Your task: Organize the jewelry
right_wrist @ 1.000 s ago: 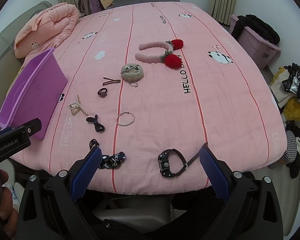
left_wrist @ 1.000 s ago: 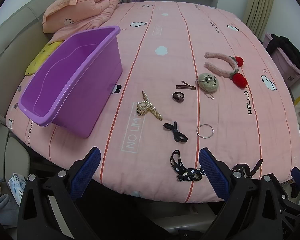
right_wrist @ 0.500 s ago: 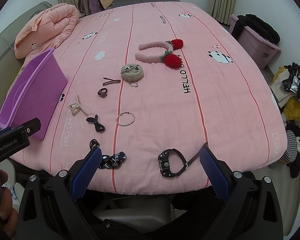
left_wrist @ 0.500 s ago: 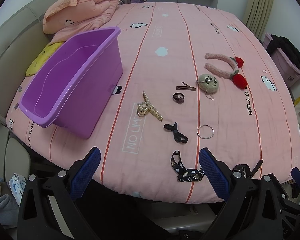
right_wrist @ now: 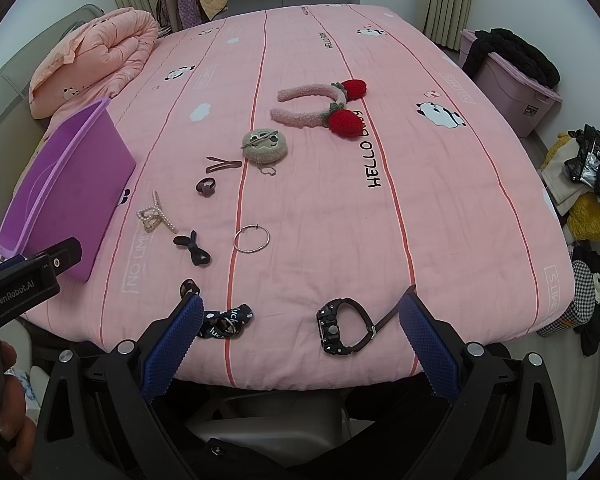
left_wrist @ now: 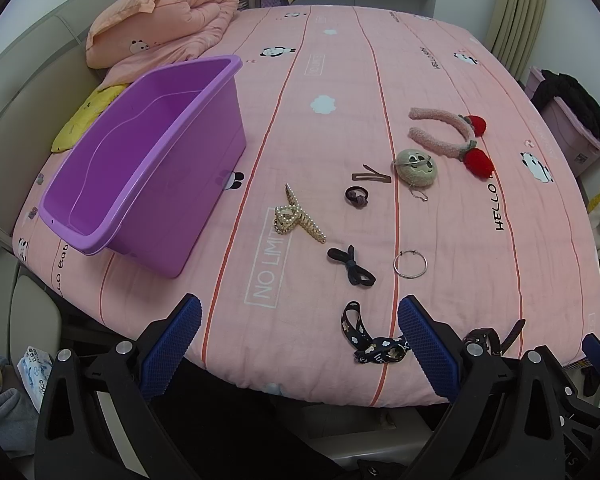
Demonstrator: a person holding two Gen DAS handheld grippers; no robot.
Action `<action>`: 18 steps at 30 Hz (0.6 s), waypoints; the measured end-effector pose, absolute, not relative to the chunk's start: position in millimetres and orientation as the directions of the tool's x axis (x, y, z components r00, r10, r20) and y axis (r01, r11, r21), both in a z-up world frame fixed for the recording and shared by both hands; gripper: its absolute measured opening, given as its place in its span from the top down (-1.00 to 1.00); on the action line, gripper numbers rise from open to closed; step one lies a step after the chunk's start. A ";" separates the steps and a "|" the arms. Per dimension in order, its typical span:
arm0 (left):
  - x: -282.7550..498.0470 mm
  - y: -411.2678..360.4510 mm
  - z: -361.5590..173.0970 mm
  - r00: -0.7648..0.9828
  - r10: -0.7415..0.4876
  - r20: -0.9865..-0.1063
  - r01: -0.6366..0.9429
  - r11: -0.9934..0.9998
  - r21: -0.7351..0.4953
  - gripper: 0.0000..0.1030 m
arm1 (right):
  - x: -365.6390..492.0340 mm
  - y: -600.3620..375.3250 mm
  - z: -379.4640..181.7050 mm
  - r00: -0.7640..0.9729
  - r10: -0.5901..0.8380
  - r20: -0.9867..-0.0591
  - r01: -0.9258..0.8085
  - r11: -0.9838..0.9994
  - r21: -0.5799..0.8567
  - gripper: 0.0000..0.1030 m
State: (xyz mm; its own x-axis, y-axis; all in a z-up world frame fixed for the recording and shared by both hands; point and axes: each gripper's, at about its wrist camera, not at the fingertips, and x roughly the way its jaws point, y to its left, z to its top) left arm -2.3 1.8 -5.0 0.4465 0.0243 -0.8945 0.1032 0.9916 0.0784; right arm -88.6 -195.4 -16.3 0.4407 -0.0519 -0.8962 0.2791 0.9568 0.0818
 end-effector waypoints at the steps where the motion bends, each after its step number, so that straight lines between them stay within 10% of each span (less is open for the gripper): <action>1: -2.4 1.9 -5.0 0.447 0.024 -0.894 0.103 0.992 0.078 -0.88 | -88.6 -195.6 -16.5 0.441 -0.052 -0.896 0.279 0.957 0.082 -0.82; 18: 2.6 4.7 -17.6 0.426 0.046 -0.903 0.097 0.991 0.096 -0.88 | -89.5 -211.1 -25.7 0.425 -0.016 -0.905 0.303 0.945 0.126 -0.82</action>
State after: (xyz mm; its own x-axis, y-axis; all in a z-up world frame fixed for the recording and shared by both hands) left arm 2.6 4.7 -17.6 0.4264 0.0458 -0.9034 0.0967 0.9907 0.0959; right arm -89.5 -211.1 -25.7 0.4253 -0.0157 -0.9049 0.3026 0.9448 0.1258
